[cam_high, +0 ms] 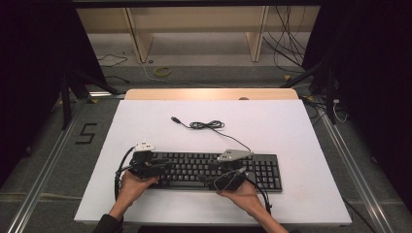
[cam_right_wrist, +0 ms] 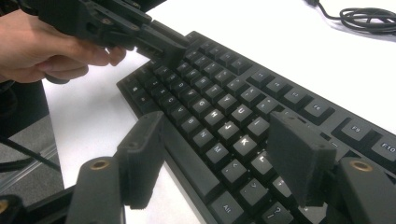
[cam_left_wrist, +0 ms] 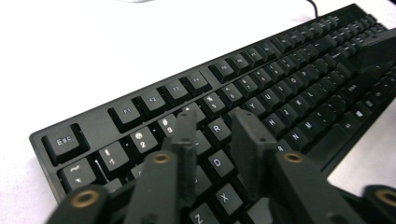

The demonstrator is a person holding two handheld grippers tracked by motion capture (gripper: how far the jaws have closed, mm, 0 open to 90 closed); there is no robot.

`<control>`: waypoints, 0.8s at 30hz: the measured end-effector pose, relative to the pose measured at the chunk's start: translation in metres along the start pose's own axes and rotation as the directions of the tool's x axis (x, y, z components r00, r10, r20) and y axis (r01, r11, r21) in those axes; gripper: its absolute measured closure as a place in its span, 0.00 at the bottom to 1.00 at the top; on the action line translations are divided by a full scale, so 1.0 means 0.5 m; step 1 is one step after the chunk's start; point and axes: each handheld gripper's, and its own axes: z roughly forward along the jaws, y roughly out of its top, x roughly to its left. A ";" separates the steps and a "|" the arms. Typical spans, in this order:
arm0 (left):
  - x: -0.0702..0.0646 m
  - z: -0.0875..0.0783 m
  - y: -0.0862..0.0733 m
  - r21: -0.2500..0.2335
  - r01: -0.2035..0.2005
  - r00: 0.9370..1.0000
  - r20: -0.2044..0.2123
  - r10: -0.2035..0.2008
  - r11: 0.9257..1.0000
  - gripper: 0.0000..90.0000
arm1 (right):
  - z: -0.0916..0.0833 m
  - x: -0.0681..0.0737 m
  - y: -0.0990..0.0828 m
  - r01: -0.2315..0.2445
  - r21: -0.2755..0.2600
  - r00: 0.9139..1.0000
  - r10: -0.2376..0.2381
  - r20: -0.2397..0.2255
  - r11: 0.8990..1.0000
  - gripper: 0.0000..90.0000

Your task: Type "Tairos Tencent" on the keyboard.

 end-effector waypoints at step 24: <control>-0.015 -0.045 -0.036 -0.096 0.023 0.999 0.035 -0.020 0.995 0.43 | 0.047 0.010 0.017 0.022 0.048 1.000 -0.023 0.015 0.999 0.78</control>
